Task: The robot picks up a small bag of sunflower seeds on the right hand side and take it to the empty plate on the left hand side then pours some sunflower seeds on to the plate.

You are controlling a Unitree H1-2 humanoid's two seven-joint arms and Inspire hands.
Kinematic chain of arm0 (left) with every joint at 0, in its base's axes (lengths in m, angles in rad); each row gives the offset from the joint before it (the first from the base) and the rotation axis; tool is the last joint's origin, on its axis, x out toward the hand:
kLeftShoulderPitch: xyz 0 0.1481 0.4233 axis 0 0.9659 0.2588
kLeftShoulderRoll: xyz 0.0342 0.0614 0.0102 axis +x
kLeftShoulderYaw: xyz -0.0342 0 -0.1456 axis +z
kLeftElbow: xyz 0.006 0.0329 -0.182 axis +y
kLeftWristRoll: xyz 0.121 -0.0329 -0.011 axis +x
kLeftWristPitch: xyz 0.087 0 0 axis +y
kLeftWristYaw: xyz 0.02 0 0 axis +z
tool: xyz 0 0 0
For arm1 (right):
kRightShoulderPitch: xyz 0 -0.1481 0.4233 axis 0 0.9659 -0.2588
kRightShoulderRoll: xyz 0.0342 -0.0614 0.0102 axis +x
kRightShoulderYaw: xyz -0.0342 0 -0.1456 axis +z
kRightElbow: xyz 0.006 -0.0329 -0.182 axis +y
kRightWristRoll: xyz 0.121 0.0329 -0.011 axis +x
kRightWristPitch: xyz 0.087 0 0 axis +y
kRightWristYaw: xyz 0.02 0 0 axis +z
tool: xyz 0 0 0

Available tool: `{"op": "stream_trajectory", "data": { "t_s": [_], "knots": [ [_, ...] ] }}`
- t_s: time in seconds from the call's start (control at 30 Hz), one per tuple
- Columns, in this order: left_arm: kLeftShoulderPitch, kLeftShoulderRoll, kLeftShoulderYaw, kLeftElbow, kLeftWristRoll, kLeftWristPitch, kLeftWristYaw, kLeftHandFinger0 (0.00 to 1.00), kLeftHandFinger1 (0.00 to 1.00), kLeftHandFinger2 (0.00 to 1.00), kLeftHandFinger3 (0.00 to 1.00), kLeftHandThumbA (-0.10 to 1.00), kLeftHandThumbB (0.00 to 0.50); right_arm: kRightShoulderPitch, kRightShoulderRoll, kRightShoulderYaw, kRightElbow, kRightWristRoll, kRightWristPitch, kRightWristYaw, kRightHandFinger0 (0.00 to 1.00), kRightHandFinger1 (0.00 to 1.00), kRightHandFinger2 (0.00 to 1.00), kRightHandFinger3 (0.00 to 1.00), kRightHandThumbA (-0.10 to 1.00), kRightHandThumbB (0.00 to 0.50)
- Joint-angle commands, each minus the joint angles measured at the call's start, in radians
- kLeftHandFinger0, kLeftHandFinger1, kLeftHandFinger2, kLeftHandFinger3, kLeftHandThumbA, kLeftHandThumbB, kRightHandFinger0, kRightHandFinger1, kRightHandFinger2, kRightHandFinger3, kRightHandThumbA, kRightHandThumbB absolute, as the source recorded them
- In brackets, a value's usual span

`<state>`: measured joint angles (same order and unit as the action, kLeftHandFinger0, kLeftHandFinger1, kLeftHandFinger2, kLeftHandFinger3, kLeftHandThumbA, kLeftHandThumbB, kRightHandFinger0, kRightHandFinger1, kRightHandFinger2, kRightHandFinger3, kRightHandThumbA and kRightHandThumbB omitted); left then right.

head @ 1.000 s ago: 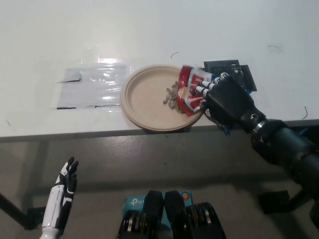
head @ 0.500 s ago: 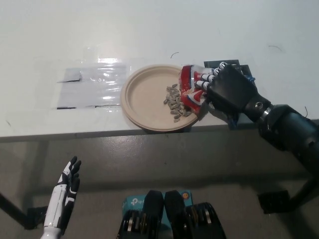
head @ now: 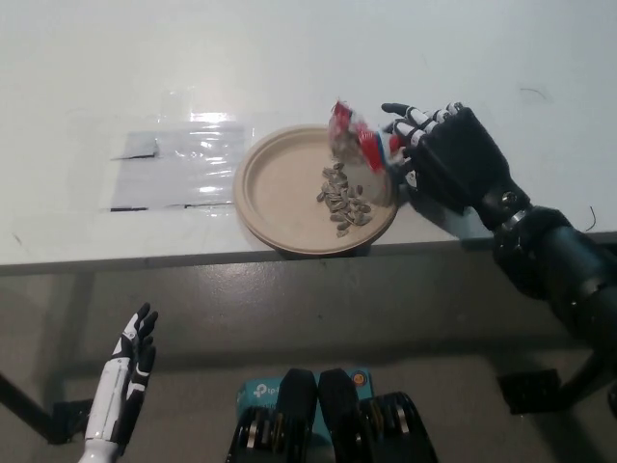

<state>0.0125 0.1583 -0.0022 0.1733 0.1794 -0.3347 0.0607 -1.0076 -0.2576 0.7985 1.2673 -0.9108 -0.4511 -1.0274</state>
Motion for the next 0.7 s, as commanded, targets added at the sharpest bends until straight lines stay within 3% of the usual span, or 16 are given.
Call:
{"op": "stream_trajectory", "data": {
  "t_s": [0.0,0.37,0.47,0.6,0.67],
  "knots": [
    [0.001,0.018,-0.005,-0.037,0.025,-0.020,-0.005,1.00,1.00,1.00,1.00,1.00,0.014,-0.010,0.020,-0.087,-0.024,0.159,-0.019,0.041,0.00,0.23,0.75,0.66,-0.10,0.057],
    [0.000,0.016,-0.005,-0.034,0.023,-0.025,-0.006,1.00,1.00,1.00,1.00,1.00,0.004,0.020,0.031,-0.183,0.013,0.224,-0.019,0.099,0.00,0.30,0.78,0.69,-0.10,0.023],
    [0.002,0.014,-0.004,-0.039,0.018,-0.015,-0.009,1.00,1.00,1.00,1.00,1.00,0.000,0.027,0.020,-0.182,0.018,0.224,-0.019,0.091,0.00,0.32,0.77,0.69,-0.10,0.048],
    [0.004,0.012,-0.003,-0.043,0.015,-0.011,-0.009,1.00,1.00,1.00,1.00,1.00,0.000,0.025,0.006,-0.171,0.031,0.206,-0.019,0.078,0.00,0.34,0.79,0.71,-0.10,0.043],
    [0.002,0.014,-0.003,-0.031,0.018,-0.025,-0.007,1.00,1.00,1.00,1.00,1.00,0.000,0.021,-0.006,-0.151,0.044,0.178,-0.019,0.036,0.00,0.34,0.79,0.71,-0.10,0.070]
  ]
}}
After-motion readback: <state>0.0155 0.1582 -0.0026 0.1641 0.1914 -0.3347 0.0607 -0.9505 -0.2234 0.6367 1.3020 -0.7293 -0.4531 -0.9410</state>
